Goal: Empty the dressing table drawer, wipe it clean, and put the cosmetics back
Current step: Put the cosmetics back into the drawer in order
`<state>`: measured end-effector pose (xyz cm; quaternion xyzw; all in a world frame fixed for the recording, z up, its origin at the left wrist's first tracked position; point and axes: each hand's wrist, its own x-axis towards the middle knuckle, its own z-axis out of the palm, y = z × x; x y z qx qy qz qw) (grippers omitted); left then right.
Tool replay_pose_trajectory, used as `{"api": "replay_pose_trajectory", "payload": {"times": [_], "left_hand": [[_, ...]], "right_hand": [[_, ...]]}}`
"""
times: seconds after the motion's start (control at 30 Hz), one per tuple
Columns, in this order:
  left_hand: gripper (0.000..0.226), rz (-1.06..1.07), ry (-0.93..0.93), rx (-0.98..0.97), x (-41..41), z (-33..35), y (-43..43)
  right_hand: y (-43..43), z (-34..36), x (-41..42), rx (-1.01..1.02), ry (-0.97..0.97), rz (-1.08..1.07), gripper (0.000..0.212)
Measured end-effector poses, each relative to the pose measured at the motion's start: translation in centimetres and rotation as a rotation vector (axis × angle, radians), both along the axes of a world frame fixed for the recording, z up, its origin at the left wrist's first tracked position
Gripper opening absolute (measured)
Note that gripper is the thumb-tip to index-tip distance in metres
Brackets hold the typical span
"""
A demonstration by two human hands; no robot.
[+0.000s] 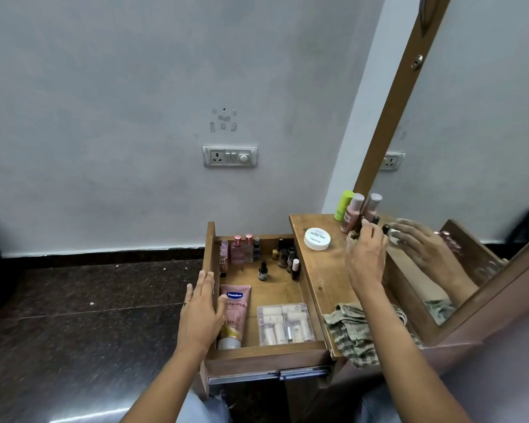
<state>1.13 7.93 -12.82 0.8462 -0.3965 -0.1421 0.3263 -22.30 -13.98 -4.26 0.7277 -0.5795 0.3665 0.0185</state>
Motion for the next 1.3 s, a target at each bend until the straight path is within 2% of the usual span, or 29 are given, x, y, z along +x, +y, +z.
{"api": "replay_pose_trajectory", "payload": {"times": [0.4,0.47,0.53,0.57,0.63,0.67,0.7,0.73,0.77,0.83,0.87,0.9,0.93,1.03,1.13,1.2,1.23,1.27,1.3], "left_hand": [[0.065,0.005,0.001,0.005,0.1,-0.3,-0.1],[0.065,0.009,0.004,0.001,0.0,-0.3,-0.1],[0.065,0.011,0.006,-0.001,0.0,-0.2,-0.2],[0.065,0.013,0.006,0.0,0.0,-0.2,-0.2],[0.065,0.015,0.006,0.001,0.1,-0.3,-0.2],[0.065,0.014,0.006,0.001,0.1,-0.3,-0.2],[0.065,0.013,0.001,0.004,0.1,-0.4,-0.2],[0.065,0.013,-0.006,0.009,0.1,-0.4,-0.2],[0.066,0.013,-0.011,0.014,0.1,-0.4,-0.3],[0.066,0.016,-0.016,0.02,0.1,-0.4,-0.3],[0.066,0.017,-0.018,0.022,0.1,-0.4,-0.3],[0.066,0.018,-0.019,0.023,0.1,-0.4,-0.3],[0.066,0.017,-0.018,0.023,0.0,-0.5,-0.3],[0.066,0.016,-0.019,0.023,0.1,-0.5,-0.3],[0.066,0.014,-0.019,0.021,0.1,-0.5,-0.3],[0.066,0.013,-0.015,0.014,0.0,-0.4,-0.2],[0.066,0.014,-0.012,0.01,0.0,-0.4,-0.2],[0.066,0.013,-0.008,0.007,0.0,-0.4,-0.3],[0.066,0.012,-0.006,0.006,0.0,-0.3,-0.2]], "right_hand": [[-0.7,-0.2,-1.0,0.145,-0.039,0.008,0.053],[-0.6,-1.0,-0.3,0.15,-0.032,-0.013,0.052],[0.3,0.8,-0.5,0.184,-0.103,0.013,0.048],[0.3,2.0,-1.4,0.189,-0.066,0.035,0.042],[2.5,5.9,-3.5,0.169,-0.037,0.31,0.025],[1.7,6.0,-3.6,0.115,-0.078,0.452,0.032],[-1.2,4.7,-4.9,0.082,-0.018,0.375,0.034],[-2.3,3.5,-5.5,0.008,-0.048,0.221,0.027],[-4.0,1.3,-6.2,0.055,-0.118,0.129,0.025],[-4.4,-1.2,-4.7,0.176,-0.192,0.236,0.028],[-3.2,-1.5,-3.3,0.206,-0.161,0.167,0.021],[-3.1,-1.6,-3.2,0.204,-0.266,0.093,0.02],[-1.3,-0.1,-2.9,0.213,-0.285,0.054,0.022],[0.2,1.7,-3.1,0.279,-0.355,0.306,0.027],[-1.6,-0.6,-2.8,0.202,-0.377,0.083,0.024],[-2.4,-2.5,-1.9,0.265,-0.391,0.168,0.034],[-3.2,-2.3,-3.3,0.23,-0.391,0.174,0.036],[-4.2,-2.0,-4.7,0.261,-0.461,0.24,0.033],[-4.9,-1.0,-7.4,0.343,-0.531,0.471,0.025]]}}
